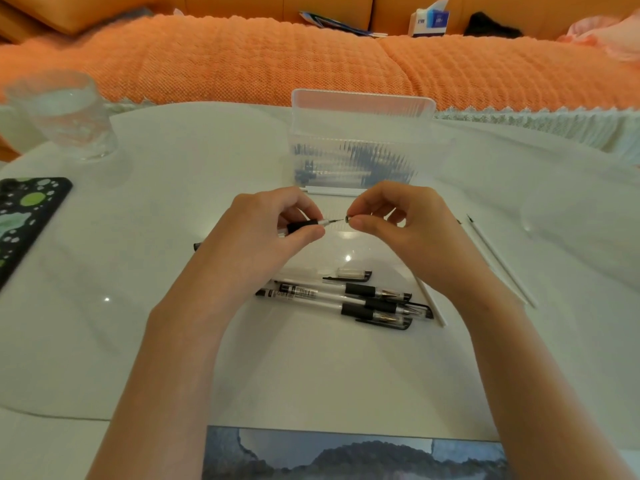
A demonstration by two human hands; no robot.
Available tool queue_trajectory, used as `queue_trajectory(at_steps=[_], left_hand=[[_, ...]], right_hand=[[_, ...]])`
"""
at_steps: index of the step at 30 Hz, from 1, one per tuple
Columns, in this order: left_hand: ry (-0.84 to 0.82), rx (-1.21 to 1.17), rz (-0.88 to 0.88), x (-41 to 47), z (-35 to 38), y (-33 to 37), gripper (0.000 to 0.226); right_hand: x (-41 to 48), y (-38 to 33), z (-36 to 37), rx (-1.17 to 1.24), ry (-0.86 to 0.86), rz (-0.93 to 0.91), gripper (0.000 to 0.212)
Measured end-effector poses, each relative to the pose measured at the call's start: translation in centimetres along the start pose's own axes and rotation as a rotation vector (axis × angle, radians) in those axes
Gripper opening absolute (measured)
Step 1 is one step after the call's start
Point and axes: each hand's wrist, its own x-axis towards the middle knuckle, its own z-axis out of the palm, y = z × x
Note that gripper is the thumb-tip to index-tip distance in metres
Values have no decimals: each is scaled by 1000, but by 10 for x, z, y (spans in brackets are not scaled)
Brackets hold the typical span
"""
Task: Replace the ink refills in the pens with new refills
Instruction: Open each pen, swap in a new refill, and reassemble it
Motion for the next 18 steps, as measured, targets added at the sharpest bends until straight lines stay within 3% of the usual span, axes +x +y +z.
queue_trajectory(at_steps=[18], left_hand=[[-12, 41, 46, 0, 5, 7, 14]], right_hand=[[0, -1, 4, 39, -92, -15, 11]])
